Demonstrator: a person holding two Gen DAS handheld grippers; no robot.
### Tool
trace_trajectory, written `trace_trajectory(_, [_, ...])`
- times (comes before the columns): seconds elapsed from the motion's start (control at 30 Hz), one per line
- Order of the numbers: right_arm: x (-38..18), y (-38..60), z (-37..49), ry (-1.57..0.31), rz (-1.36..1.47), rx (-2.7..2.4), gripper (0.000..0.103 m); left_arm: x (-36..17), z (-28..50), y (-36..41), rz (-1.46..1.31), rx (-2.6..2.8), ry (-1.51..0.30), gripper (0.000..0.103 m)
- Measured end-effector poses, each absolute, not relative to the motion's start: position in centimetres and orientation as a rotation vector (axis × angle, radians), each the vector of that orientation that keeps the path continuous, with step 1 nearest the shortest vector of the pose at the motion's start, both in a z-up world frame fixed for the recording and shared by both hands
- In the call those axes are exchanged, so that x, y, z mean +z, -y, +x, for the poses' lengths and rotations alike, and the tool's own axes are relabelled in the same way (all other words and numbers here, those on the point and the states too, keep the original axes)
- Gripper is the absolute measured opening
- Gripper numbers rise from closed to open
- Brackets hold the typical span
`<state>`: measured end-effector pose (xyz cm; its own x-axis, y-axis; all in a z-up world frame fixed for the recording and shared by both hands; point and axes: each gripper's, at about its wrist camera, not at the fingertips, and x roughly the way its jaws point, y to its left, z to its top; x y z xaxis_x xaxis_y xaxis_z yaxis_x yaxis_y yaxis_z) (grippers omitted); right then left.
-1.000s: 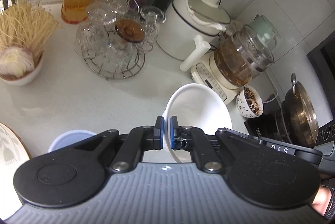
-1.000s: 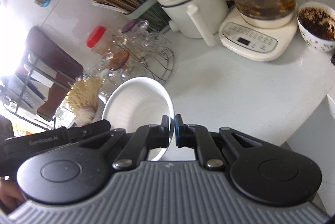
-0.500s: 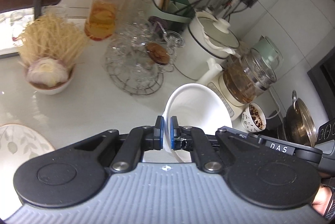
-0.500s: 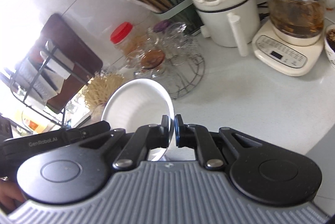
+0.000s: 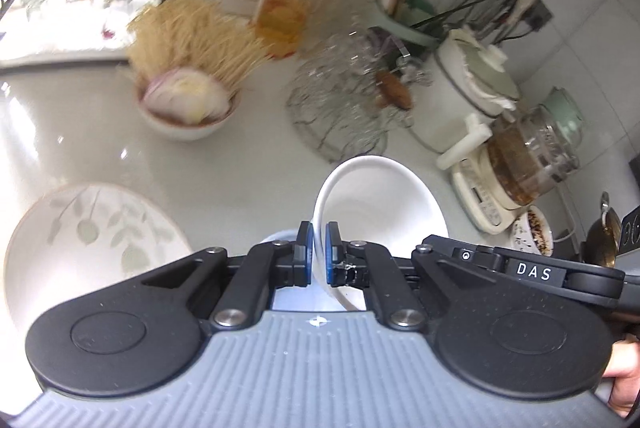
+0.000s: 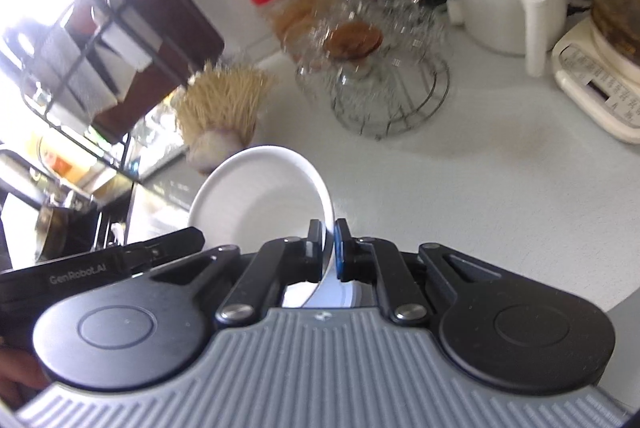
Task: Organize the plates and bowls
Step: 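Lift the white bowl with both tools and carry it over the blue bowls, then lower the white bowl into the blue bowls and open both tools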
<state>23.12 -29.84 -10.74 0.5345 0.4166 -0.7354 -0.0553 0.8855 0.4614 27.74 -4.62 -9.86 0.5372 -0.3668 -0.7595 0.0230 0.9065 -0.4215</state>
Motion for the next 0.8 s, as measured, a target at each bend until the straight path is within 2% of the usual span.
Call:
trace_trajectory(0.43, [-14.1, 27.3, 24.2, -1.118, 0.330, 0.353, 0.010, -14.4, 26.6, 2.9, -0.460, -0.113, -1.144, 0.007])
trace_trajectory(0.8, [-15.0, 26.9, 24.8, -1.166, 0.278, 0.369, 0.011, -15.7, 27.0, 3.0, -0.525, -0.076, -1.184, 0.007])
